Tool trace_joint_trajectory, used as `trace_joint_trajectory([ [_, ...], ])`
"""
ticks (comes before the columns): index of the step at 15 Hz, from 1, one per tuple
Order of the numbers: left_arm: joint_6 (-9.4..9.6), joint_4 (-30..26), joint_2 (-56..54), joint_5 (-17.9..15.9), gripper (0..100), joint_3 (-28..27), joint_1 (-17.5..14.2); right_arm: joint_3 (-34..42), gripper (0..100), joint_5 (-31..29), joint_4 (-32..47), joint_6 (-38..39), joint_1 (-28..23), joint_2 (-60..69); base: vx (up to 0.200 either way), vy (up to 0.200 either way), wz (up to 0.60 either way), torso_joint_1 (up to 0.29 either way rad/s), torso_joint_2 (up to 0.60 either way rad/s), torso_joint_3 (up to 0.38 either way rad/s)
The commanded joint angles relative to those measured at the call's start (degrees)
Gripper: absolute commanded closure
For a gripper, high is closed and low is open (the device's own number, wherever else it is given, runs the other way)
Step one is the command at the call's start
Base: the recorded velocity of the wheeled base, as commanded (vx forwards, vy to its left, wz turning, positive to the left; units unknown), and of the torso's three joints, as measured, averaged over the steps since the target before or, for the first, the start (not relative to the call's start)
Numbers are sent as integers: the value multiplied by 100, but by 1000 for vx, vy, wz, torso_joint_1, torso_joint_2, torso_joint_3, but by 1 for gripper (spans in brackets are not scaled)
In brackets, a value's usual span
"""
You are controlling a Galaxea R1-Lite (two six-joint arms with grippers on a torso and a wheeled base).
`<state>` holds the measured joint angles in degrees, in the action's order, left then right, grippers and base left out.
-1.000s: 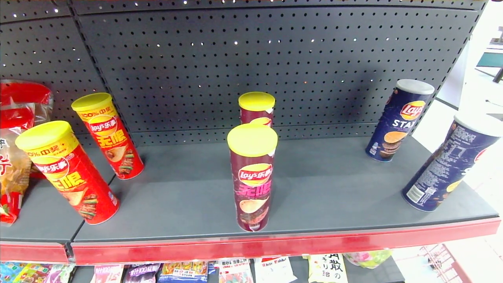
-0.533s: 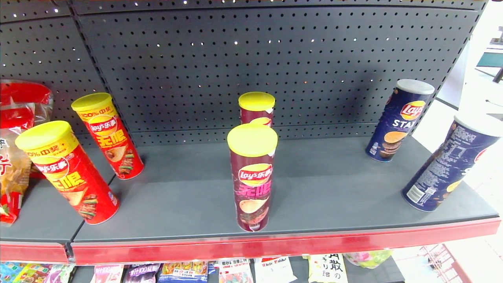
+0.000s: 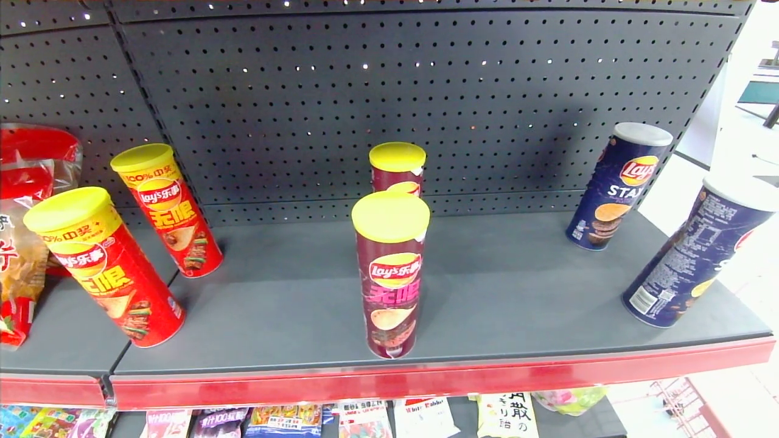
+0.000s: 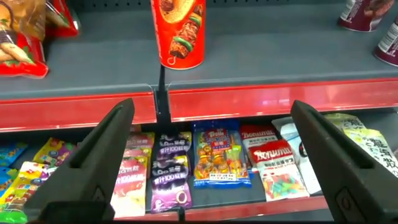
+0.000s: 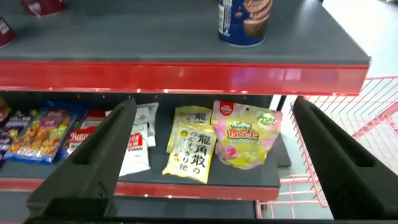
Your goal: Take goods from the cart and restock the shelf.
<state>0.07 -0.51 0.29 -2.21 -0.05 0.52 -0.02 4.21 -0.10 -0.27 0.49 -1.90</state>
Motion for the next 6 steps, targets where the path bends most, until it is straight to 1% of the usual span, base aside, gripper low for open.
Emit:
trace_joint_trajectory([
  [1, 1, -2, -3, 1, 0, 5, 0, 2, 0, 1, 1, 0, -31, 181, 0, 0, 0, 0, 0, 0],
  [6, 1, -2, -3, 10, 0, 5, 0, 2, 0, -51, -8, -26, -31, 181, 0, 0, 0, 0, 0, 0],
])
